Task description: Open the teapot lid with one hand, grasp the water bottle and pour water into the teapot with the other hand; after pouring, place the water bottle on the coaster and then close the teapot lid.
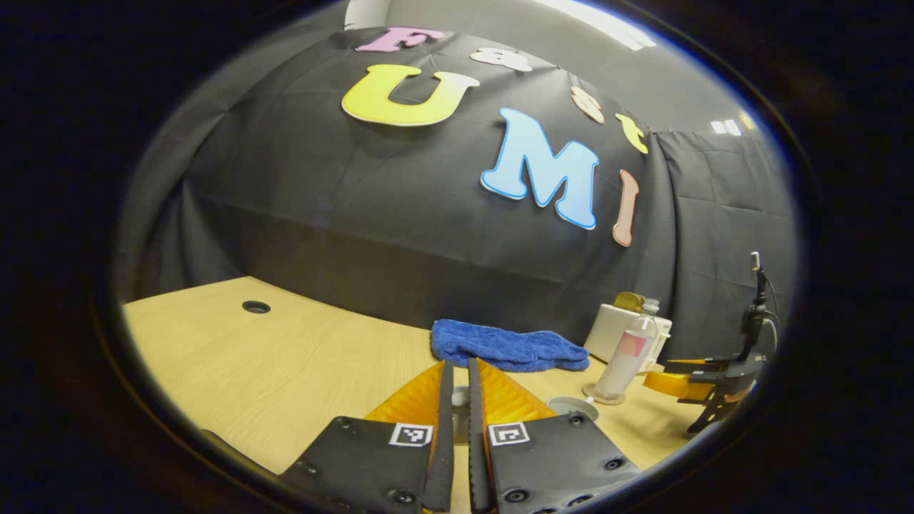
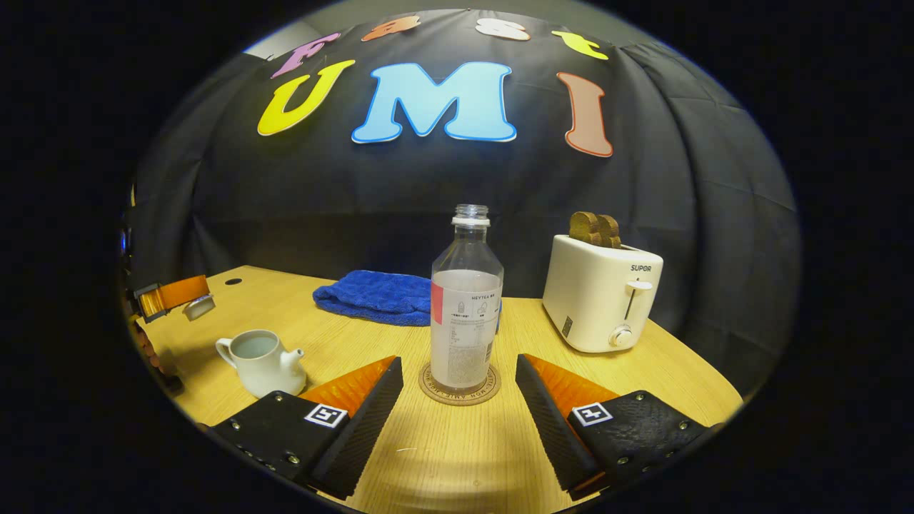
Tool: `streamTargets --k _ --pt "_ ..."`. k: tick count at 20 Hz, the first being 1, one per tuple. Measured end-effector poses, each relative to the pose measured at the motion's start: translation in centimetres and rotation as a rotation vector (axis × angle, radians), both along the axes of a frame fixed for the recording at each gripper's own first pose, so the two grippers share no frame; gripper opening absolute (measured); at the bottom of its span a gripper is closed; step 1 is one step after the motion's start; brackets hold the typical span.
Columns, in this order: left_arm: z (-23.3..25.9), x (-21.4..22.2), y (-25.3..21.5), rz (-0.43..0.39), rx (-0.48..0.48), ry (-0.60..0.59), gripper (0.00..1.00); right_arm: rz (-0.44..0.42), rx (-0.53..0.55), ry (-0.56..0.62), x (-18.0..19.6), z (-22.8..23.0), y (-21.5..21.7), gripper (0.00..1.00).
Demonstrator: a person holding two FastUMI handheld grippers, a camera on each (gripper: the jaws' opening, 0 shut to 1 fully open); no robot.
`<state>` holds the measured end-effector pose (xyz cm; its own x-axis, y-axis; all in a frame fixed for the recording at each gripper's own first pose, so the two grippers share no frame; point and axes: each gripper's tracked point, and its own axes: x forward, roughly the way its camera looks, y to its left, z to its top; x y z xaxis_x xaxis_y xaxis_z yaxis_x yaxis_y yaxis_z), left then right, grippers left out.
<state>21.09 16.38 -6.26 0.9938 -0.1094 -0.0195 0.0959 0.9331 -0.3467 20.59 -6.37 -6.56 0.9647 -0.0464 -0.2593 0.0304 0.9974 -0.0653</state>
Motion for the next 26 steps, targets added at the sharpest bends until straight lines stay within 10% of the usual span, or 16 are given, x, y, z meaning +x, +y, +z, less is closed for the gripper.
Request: streamTargets --k 26 --pt "3.7 -0.4 -5.0 -0.04 0.126 -0.038 0.18 0.044 0.029 -0.118 -7.6 0.9 2.5 0.98"
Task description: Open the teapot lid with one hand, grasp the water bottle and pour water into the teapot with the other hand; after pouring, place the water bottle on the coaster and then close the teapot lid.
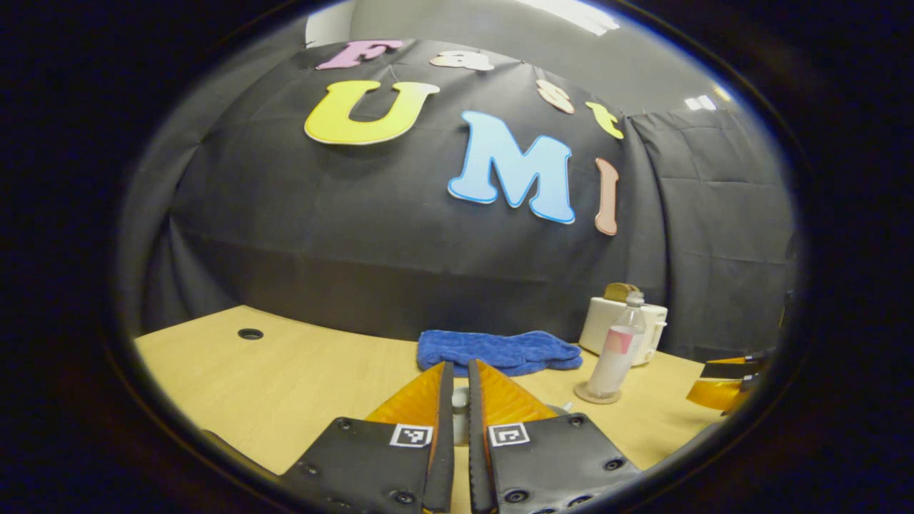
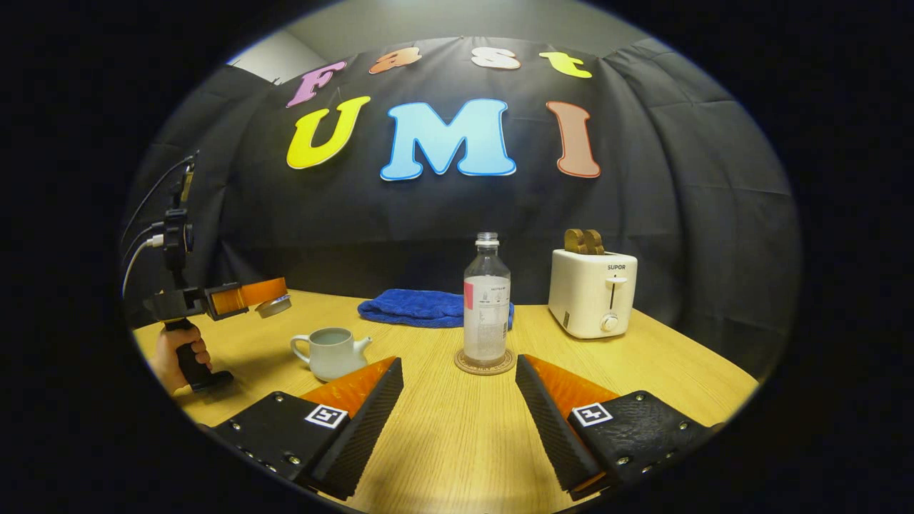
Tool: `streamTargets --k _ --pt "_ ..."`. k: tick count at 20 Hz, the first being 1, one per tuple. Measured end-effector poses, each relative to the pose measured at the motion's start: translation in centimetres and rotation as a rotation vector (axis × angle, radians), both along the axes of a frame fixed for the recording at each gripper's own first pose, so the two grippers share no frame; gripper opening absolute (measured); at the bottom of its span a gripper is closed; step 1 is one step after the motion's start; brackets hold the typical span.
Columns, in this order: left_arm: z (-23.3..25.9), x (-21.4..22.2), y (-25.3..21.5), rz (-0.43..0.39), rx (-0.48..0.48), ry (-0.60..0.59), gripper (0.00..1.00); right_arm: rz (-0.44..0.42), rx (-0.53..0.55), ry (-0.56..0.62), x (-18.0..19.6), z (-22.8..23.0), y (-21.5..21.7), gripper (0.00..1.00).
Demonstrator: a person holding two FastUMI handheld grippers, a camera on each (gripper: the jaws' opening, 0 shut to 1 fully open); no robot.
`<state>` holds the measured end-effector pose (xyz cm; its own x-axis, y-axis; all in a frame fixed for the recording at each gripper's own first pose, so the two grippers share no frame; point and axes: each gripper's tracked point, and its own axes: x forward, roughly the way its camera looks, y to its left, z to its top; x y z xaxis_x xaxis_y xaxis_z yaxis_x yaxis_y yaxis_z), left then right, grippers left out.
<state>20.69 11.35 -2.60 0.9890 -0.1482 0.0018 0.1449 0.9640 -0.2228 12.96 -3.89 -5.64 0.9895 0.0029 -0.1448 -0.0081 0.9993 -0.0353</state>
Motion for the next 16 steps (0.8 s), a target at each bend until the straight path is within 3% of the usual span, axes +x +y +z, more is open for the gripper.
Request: streamTargets --k 1,7,10,16 --pt "0.1 0.1 -1.3 -0.017 0.018 0.005 0.14 -0.005 -0.003 -0.002 0.0 0.1 -0.1 0.99" --pt "-0.7 1.6 -7.5 -0.079 0.121 0.036 0.18 -0.004 0.008 -0.009 -0.1 0.3 -0.2 0.98" --pt "-2.0 2.7 -8.5 -0.073 0.174 0.063 0.17 0.005 0.024 -0.006 -0.1 0.2 0.0 0.98" --pt "-3.8 3.0 -8.6 -0.075 0.151 0.096 0.17 0.026 0.05 0.003 -0.1 0.1 0.6 0.98"
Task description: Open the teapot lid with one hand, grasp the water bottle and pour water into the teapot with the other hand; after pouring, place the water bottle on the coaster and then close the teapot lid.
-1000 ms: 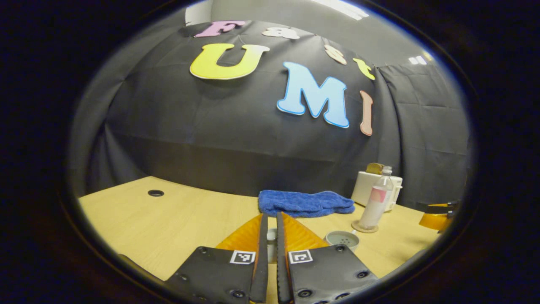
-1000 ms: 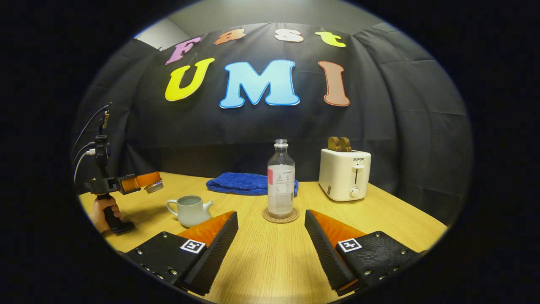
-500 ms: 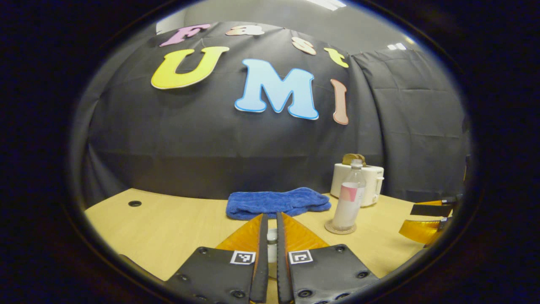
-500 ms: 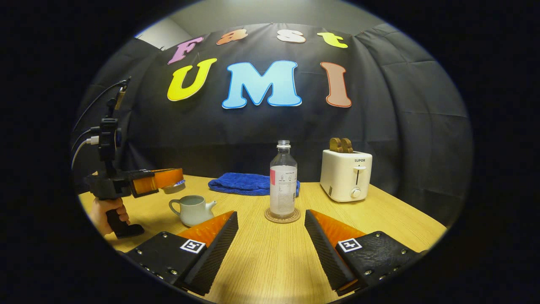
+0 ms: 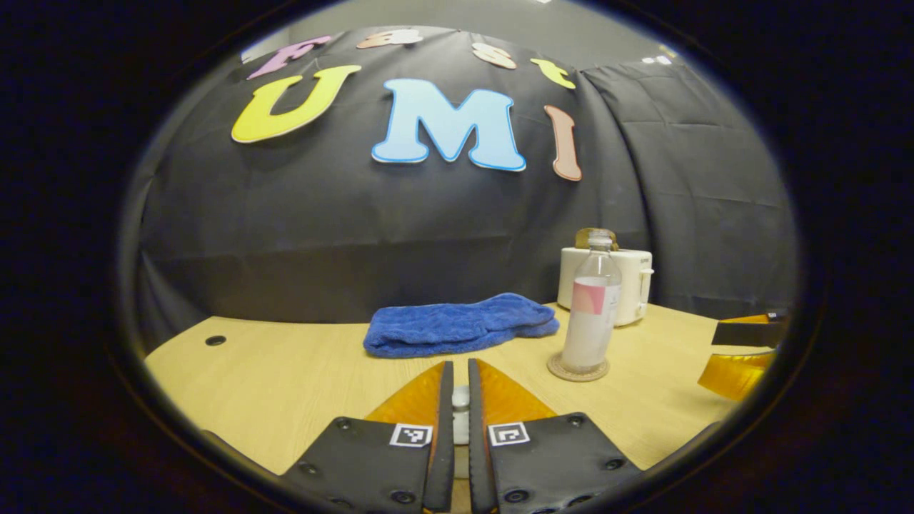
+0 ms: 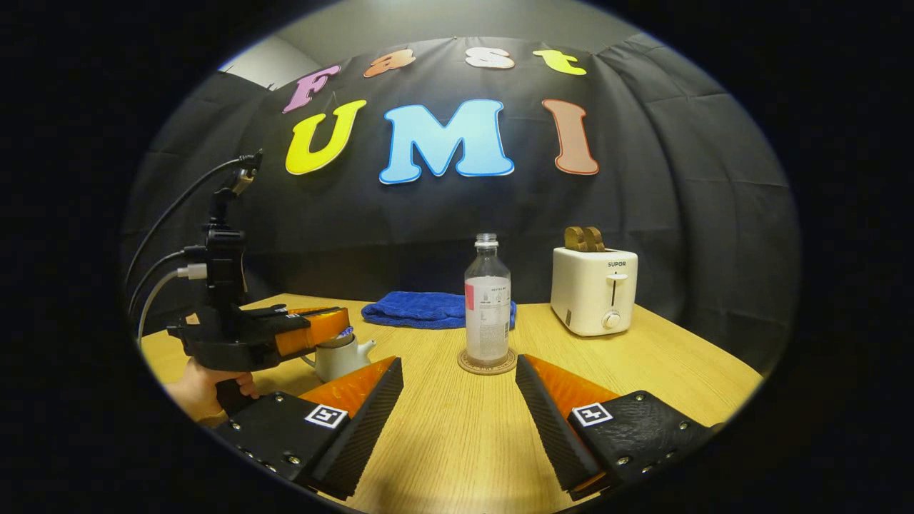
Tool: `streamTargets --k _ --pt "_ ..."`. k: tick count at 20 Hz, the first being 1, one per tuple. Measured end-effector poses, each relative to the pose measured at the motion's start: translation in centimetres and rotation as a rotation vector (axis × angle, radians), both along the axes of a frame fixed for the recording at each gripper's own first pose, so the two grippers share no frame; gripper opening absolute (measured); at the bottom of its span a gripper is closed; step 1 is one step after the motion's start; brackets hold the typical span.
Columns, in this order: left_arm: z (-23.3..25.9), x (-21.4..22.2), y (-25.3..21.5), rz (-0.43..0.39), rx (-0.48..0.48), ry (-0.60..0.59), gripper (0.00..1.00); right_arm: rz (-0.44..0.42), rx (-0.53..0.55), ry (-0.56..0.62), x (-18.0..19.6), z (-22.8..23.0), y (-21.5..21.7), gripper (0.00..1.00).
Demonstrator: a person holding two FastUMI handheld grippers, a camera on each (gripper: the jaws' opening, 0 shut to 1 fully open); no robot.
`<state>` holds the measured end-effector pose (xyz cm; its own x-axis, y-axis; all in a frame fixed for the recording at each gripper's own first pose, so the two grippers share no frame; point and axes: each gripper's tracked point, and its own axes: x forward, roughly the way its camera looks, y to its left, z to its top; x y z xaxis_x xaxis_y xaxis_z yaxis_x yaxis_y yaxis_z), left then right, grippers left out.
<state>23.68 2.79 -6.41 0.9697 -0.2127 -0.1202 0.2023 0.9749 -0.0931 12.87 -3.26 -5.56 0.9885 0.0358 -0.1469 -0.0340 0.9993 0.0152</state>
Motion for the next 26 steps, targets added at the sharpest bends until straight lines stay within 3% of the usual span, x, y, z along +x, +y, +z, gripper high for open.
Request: streamTargets --k 12,19,22,25,26 --pt "-0.1 0.0 -0.8 -0.006 0.006 0.013 0.19 -0.01 -0.045 0.01 0.1 -0.5 -0.1 0.99" --pt "0.1 -1.7 -0.4 -0.003 -0.046 0.028 0.21 -0.013 -0.063 0.003 0.1 -0.2 -0.1 0.98" --pt "0.3 -3.1 -0.7 -0.005 -0.044 0.027 0.33 -0.016 -0.074 -0.004 0.0 -0.2 0.0 0.98" --pt "0.8 -5.2 -1.4 -0.017 -0.046 0.011 0.63 -0.024 -0.09 -0.011 0.0 -0.1 -0.2 0.99" --pt "1.1 -5.9 -1.6 -0.014 -0.046 0.001 0.66 -0.026 -0.094 -0.014 0.0 -0.1 -0.1 0.98"
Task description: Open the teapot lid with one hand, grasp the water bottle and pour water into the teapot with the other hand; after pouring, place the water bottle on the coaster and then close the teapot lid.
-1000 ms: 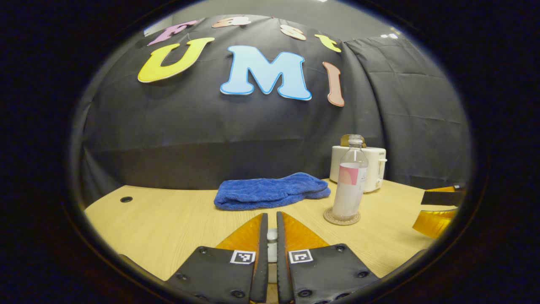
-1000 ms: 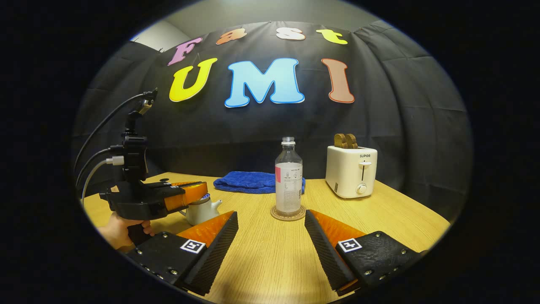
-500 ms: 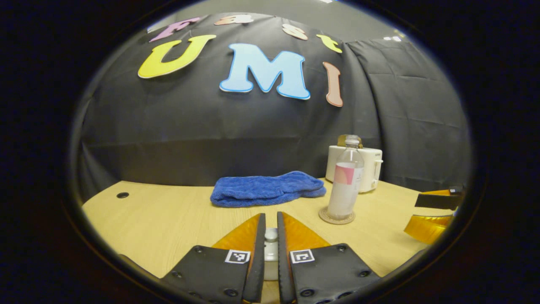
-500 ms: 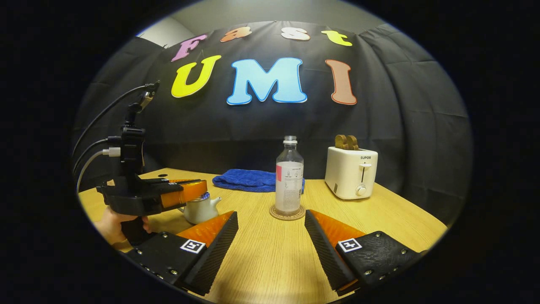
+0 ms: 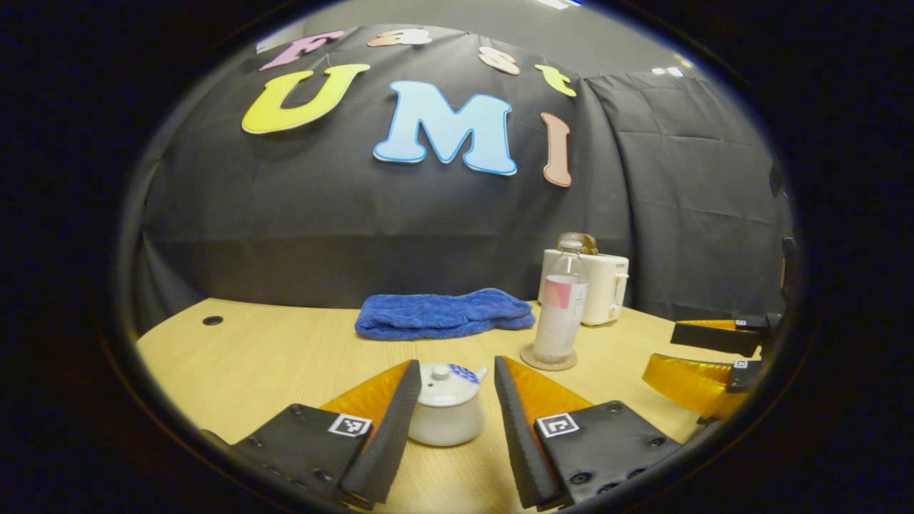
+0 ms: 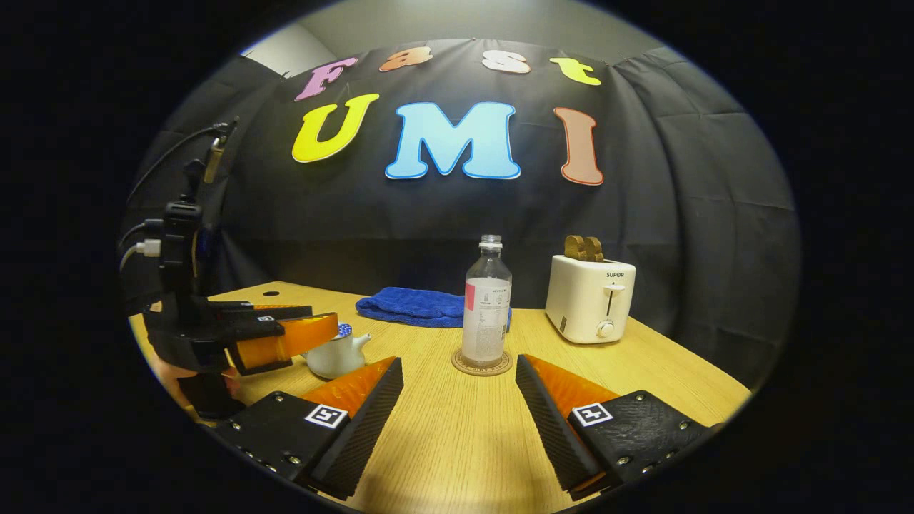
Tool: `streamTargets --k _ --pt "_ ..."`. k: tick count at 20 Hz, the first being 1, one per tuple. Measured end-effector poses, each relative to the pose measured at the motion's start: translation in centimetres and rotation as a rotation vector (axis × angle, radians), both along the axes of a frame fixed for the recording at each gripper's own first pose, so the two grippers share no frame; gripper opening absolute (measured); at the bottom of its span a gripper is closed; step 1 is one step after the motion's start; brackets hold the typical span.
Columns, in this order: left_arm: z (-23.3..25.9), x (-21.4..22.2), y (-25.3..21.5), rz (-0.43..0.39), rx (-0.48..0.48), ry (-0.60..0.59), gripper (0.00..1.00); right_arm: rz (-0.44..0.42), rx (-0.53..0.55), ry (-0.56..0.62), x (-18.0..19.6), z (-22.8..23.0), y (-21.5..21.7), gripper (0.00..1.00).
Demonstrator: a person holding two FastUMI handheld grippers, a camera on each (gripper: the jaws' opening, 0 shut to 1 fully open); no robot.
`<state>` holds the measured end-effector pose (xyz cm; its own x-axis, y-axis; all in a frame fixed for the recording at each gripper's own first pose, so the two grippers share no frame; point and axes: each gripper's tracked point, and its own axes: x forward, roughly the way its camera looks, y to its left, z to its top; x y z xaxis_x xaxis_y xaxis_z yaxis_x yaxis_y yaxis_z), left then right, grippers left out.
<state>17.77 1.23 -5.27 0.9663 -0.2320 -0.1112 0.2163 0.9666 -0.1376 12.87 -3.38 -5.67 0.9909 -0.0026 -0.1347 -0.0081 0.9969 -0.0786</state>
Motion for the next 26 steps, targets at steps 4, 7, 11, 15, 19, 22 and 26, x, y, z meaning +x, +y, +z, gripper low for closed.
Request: streamTargets --k 4,7,11,15,19,22,26 --pt "1.0 -3.1 -0.5 0.008 -0.012 -0.04 0.81 -0.014 -0.01 -0.001 0.1 -0.1 -0.2 0.99" --pt "1.5 -5.3 -0.3 0.027 0.002 -0.058 0.84 -0.021 -0.015 0.0 0.2 -0.2 -0.4 0.98" --pt "2.6 -8.0 0.2 0.054 0.008 -0.117 0.85 -0.03 -0.03 -0.012 -0.2 0.0 -0.4 0.99" --pt "3.3 -10.4 0.3 0.066 0.009 -0.135 0.84 -0.034 -0.063 -0.009 -2.9 -0.6 -0.3 0.98" --pt "3.4 -12.4 0.0 0.076 -0.012 -0.124 0.84 -0.026 -0.072 -0.025 -6.0 0.6 0.1 0.98" --pt "3.2 -13.8 -0.2 0.098 -0.014 -0.119 0.84 -0.003 -0.043 -0.031 -8.1 1.3 0.8 0.98" --pt "3.2 -15.5 -0.9 0.111 -0.028 -0.112 0.91 0.014 -0.028 -0.044 -10.3 2.0 1.4 0.98"
